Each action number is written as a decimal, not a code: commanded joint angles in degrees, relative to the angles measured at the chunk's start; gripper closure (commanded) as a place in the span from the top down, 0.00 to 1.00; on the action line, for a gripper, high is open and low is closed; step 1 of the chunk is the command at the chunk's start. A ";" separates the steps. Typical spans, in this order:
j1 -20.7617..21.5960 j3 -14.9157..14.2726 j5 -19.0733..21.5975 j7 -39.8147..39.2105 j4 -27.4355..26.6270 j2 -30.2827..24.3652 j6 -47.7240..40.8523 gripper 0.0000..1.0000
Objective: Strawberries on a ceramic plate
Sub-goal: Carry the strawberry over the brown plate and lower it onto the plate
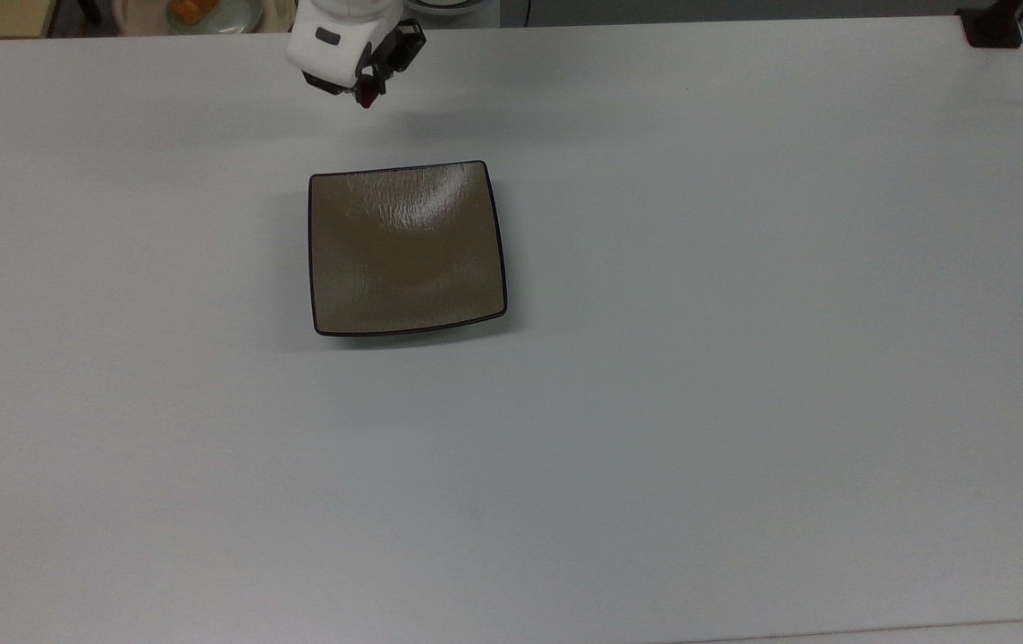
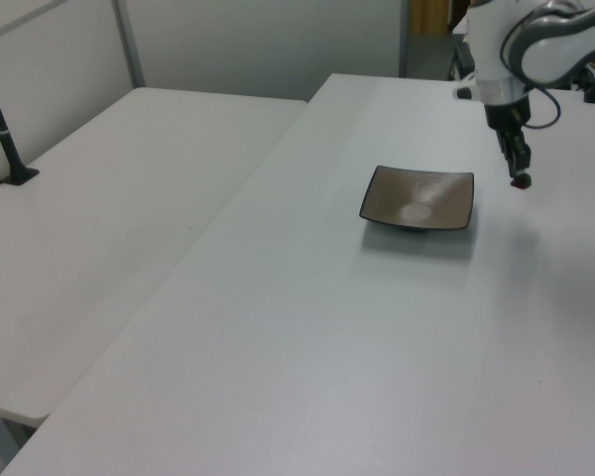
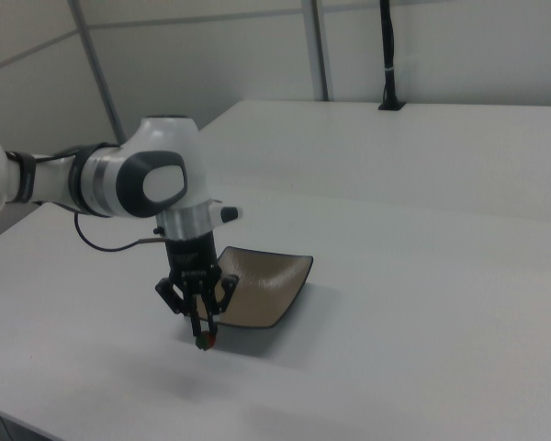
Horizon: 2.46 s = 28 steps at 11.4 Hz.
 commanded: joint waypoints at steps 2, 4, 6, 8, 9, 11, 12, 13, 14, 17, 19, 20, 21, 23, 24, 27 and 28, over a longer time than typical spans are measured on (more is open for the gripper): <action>0.51 0.21 0.66 0.25 5.39 -0.43 -1.78 0.09; 0.51 0.30 0.66 0.33 5.58 -0.34 1.37 0.09; 0.51 0.38 0.66 0.33 5.40 0.01 5.85 0.10; 0.51 0.39 0.66 0.42 4.96 0.53 12.00 0.10; 0.51 0.39 0.66 0.42 4.96 0.97 14.73 0.10; 0.51 0.39 0.66 0.34 4.17 2.29 21.48 0.11; 0.51 0.39 0.66 0.33 3.13 2.99 25.00 0.11; 0.94 0.39 0.66 0.33 1.72 3.26 28.60 0.12; 1.30 0.39 0.66 0.33 0.49 3.43 31.68 0.12; 1.56 0.39 0.66 0.25 -4.86 4.14 43.53 0.13; 1.56 0.39 0.75 0.33 -9.08 4.93 53.12 0.14; 1.74 0.39 0.75 0.68 -10.06 5.71 56.03 0.14; 2.17 0.39 0.75 0.86 -10.50 6.94 59.11 0.14; 2.79 0.39 0.75 1.04 -13.04 8.01 66.39 0.14; 2.88 0.39 0.75 1.04 -14.62 8.53 70.78 0.14; 2.97 0.39 0.66 1.04 -15.78 11.08 77.77 0.14; 2.97 0.39 0.66 1.04 -15.78 11.08 77.77 0.14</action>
